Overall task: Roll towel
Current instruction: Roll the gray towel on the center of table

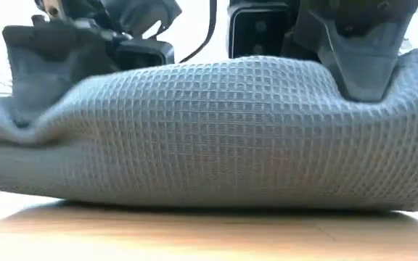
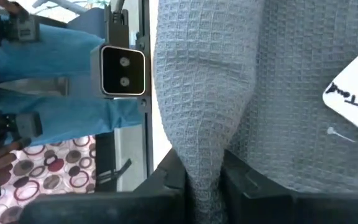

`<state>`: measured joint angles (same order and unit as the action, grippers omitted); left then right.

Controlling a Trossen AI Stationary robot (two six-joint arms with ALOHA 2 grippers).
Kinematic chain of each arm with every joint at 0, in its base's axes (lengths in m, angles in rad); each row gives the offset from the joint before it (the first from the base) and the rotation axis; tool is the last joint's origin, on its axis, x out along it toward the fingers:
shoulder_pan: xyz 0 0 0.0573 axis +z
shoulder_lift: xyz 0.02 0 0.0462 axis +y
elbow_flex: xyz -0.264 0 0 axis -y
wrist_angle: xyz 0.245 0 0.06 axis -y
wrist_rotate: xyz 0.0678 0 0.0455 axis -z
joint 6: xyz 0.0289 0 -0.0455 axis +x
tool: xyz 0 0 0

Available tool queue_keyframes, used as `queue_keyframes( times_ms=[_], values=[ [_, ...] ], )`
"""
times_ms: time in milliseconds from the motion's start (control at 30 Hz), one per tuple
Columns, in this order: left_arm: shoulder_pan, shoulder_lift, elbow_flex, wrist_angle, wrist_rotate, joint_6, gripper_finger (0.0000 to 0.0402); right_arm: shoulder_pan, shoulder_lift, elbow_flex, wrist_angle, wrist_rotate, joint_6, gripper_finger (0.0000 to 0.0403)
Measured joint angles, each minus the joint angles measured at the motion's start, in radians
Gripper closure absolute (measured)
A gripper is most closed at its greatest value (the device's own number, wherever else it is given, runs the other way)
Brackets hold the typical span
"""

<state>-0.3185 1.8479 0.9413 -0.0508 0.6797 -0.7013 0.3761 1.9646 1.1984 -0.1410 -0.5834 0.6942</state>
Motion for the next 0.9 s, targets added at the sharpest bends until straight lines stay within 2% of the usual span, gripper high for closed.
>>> queue_keyframes(
  times_ms=[233, 367, 533, 600, 733, 900],
  values=[
    [-0.044, -0.076, -0.001, -0.159, -0.058, 0.008, 0.0216, 0.002, 0.008, -0.001, 0.004, -0.013, -0.054, 0.0371],
    [-0.045, -0.152, -0.002, -0.278, -0.103, 0.079, 0.0166, 0.001, 0.008, -0.001, 0.003, -0.010, -0.093, 0.0372],
    [-0.044, -0.281, -0.002, -0.458, -0.168, 0.161, 0.0149, -0.023, 0.020, -0.001, 0.012, -0.028, -0.111, 0.0373],
    [-0.049, -0.334, -0.002, -0.466, -0.204, 0.156, 0.0148, -0.034, 0.040, -0.001, 0.013, -0.057, -0.108, 0.0373],
    [-0.119, -0.418, -0.001, -0.362, -0.443, 0.096, 0.0148, -0.051, 0.094, -0.001, 0.051, -0.148, -0.091, 0.0374],
    [-0.261, -0.400, 0.000, -0.181, -0.779, 0.119, 0.0148, -0.071, 0.135, 0.003, 0.103, -0.229, -0.044, 0.0374]
  ],
)
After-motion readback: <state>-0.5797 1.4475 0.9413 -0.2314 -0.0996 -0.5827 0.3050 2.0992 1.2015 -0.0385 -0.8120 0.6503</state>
